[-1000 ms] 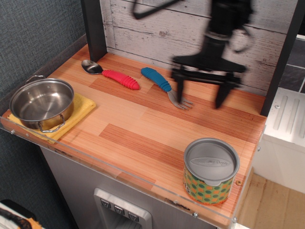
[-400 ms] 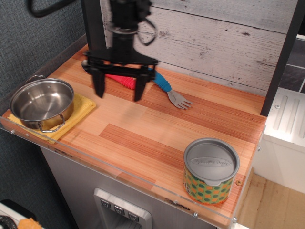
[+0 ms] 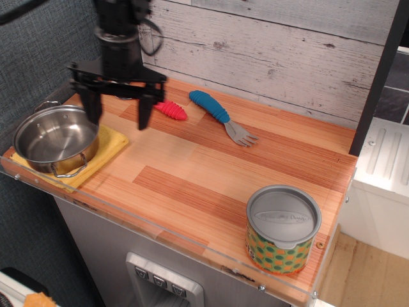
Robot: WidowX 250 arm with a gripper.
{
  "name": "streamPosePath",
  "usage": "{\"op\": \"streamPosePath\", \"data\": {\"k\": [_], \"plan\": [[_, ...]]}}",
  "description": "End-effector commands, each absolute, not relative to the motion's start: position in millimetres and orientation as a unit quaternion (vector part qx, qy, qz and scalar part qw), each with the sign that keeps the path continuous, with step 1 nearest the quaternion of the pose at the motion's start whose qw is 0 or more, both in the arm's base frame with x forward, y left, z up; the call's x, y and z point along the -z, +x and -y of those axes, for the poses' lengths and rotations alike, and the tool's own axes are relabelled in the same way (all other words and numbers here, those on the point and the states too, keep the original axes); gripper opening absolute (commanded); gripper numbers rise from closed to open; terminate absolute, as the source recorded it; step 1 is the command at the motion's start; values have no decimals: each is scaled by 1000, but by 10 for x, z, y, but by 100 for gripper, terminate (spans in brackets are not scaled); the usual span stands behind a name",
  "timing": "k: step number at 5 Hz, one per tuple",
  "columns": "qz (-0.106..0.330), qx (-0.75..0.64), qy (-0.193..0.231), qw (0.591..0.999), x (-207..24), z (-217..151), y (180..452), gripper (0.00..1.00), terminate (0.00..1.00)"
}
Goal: Move the pot behind the can
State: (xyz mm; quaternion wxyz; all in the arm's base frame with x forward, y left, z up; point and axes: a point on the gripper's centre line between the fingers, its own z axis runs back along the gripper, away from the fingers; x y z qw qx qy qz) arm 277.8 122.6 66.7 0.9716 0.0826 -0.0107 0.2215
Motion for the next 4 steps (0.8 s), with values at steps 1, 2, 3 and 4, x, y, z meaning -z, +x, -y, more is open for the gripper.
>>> {"op": "streamPosePath", "data": {"k": [1, 2, 3, 4], "plan": [[37, -253, 87, 963, -692, -1547, 2765, 100, 0], [39, -251, 88, 963, -604, -1581, 2752, 100, 0], [37, -264, 69, 961, -494, -1644, 2734, 100, 0], [30, -279, 66, 958, -435, -1676, 2720, 100, 0]]}}
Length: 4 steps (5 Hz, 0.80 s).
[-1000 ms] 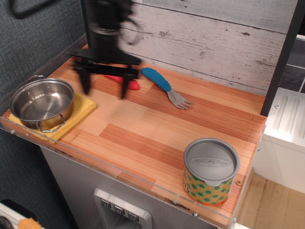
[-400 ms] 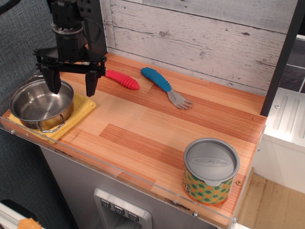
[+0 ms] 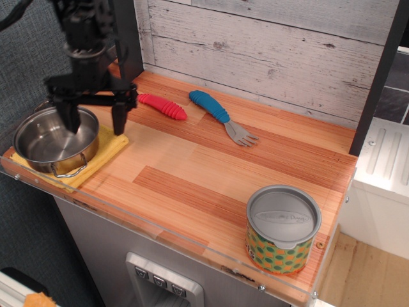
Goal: Move the pot behind the can
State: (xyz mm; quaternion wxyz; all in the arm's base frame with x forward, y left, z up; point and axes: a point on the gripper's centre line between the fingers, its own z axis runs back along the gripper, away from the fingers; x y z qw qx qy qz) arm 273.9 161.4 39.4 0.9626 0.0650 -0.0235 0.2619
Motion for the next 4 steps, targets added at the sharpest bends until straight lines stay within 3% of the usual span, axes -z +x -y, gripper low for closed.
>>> {"op": "streamPosePath", "data": {"k": [1, 4], "plan": [[22, -284, 67, 956, -437, -1681, 2707, 0, 0], [32, -290, 77, 953, -577, -1685, 2709, 0, 0]]}}
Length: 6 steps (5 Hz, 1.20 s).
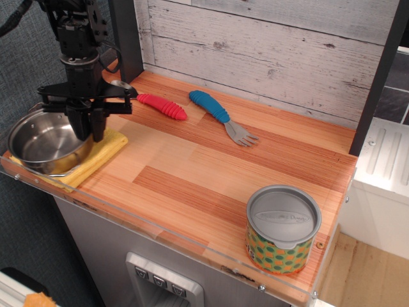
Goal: Move the pot behind the can
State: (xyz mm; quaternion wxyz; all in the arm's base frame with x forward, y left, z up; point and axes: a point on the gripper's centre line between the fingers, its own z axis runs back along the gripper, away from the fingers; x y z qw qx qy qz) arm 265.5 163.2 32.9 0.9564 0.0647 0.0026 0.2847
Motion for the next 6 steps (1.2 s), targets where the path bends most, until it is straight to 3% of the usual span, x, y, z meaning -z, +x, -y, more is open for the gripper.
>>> {"op": "streamPosePath", "data": {"k": [1, 3, 4, 6], "plan": [[38, -293, 91, 951, -692, -1655, 2743, 0, 0], [32, -300, 143, 943, -966, -1497, 2811, 0, 0], [42, -294, 148, 943, -1111, -1376, 2856, 0, 0], [54, -238, 144, 959, -1215, -771, 3112, 0, 0]]}}
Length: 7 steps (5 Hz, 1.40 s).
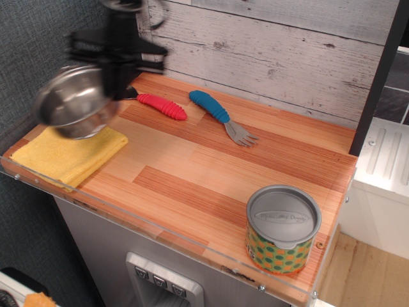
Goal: Move the pot behind the can
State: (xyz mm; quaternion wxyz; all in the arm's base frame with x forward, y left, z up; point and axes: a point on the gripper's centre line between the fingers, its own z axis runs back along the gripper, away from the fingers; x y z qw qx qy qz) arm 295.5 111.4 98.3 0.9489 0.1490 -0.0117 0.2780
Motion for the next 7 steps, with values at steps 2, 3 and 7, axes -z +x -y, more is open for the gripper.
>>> {"op": "streamPosePath", "data": {"k": [2, 3, 7], "plan": [[81, -158, 144, 973, -1282, -82, 3367, 0, 0], [94, -145, 145, 974, -1250, 201, 3441, 0, 0], [113, -46, 83, 989, -989, 1032, 3675, 0, 0]]}}
